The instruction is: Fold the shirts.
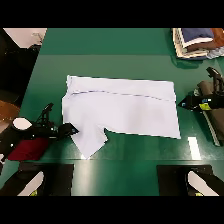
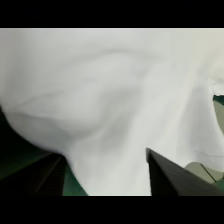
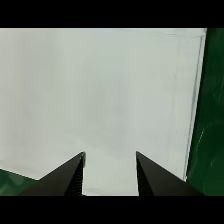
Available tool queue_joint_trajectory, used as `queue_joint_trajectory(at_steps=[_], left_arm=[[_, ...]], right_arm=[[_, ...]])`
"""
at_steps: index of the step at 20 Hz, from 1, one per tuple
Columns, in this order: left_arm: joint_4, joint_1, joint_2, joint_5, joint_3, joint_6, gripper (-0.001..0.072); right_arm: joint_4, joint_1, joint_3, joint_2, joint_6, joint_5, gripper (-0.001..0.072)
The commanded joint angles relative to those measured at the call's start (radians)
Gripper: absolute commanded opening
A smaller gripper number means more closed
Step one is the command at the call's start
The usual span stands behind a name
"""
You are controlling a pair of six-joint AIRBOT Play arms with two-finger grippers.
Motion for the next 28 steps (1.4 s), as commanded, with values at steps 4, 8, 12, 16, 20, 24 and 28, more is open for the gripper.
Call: queue_joint_trajectory(at_steps=[4,8,12,16,20,24,28], left_arm=[[-0.018,-0.045,0.005,-0.024,0.025,-0.017,0.0029],[-0.019,-0.045,0.005,-0.07,0.104,0.026,0.0029],[-0.019,-0.045,0.004,-0.063,0.133,0.026,0.0029],[-0.019,-0.045,0.004,-0.061,0.133,0.026,0.0029],[-0.019,-0.045,0.004,-0.061,0.133,0.026,0.0029],[-0.019,-0.045,0.004,-0.061,0.133,0.026,0.0029],[0.021,-0.045,0.005,-0.105,0.145,0.024,0.0027]], right_arm=[[0.012,-0.089,-0.014,0.005,0.0,0.122,0.0363],[-0.081,-0.289,-0.195,0.068,-0.013,0.158,0.0365],[-0.008,-0.485,-0.371,0.024,-0.13,0.154,0.0452],[0.074,-0.525,-0.436,-0.079,-0.184,0.104,0.0445],[0.1,-0.473,-0.436,-0.135,-0.183,0.058,0.0428],[0.09,-0.386,-0.436,-0.134,-0.183,0.019,0.022],[0.086,-0.372,-0.425,-0.098,-0.183,0.027,0.0017]])
